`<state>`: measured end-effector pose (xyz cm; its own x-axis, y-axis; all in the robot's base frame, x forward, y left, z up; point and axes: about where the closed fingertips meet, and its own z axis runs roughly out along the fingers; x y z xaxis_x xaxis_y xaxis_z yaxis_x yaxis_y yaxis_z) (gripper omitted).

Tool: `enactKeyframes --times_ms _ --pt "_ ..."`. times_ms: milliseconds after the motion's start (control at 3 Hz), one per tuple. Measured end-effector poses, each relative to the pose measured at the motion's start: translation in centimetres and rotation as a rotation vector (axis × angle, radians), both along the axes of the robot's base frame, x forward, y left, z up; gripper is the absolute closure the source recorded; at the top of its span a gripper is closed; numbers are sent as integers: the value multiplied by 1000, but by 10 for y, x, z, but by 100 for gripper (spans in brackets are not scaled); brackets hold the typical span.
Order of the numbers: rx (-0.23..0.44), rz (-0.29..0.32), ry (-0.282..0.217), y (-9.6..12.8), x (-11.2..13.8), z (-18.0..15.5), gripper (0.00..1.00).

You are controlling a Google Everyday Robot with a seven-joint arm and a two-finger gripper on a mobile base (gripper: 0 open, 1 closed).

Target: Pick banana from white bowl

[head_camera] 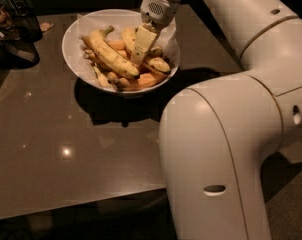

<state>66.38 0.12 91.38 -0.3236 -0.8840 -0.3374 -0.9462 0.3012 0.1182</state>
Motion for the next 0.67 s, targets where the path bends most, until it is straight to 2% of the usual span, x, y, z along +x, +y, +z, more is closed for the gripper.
enactKeyframes --times_ms 667 --pt "28 -15 -43 10 15 -1 90"
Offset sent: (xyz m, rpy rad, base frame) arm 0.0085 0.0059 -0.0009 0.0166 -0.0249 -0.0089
